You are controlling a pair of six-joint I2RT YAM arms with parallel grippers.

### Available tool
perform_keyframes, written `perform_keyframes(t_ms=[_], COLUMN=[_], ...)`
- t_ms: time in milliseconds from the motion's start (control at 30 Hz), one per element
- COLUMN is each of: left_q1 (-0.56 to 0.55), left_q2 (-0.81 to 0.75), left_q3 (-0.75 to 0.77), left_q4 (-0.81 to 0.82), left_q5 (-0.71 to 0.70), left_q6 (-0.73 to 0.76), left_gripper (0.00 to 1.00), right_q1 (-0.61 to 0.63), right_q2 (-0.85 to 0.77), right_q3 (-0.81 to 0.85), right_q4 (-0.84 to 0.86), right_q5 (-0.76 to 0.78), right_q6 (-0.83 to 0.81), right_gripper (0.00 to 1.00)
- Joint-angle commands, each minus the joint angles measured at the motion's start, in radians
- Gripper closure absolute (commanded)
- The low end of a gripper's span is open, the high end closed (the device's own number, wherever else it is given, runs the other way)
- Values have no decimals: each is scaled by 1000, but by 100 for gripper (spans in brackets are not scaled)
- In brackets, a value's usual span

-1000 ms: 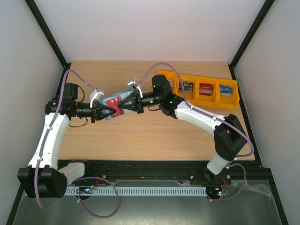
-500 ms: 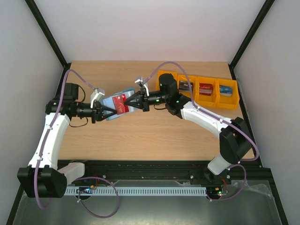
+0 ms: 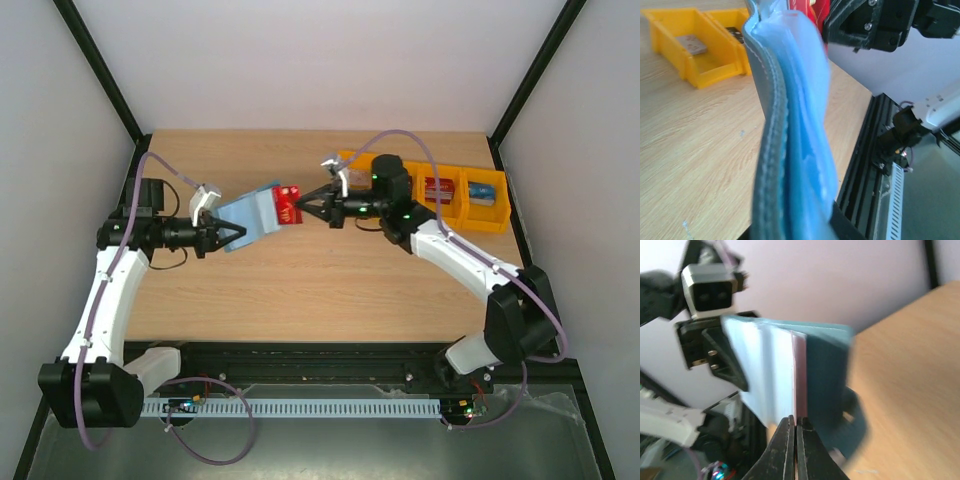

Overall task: Take the credit cards out of the card holder
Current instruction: Remove the credit card from the card holder, then place the credit card in the storage box.

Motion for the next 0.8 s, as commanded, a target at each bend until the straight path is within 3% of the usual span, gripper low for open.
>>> perform_keyframes(t_ms=[0,133,267,400,600,767], left_q1=[21,28,30,30,30,30], left_q2=[-21,-19,-20,-19,-13,-10], left_q3=[-45,-68,-69,-66,-67,-67], left_q4=[165,228,236,234,234,232], left_q5=[-112,-221,-239,-238,-237,-239], left_q6=[-194,-263,-273,-273,-272,-266], left_gripper=[98,98,98,98,98,98], right_q1=[-145,-331,-530,-666,-735,-735], right_q2=[-87,-157,-177,-154,-80,30], right_q3=[-100,-196,-312,-331,-331,-261], right_q4=[149,230,328,212,226,184], right_q5=[96,307,453,634,904,1006], right_q6=[132,335,621,748,892,974], right_gripper=[98,98,98,98,98,98])
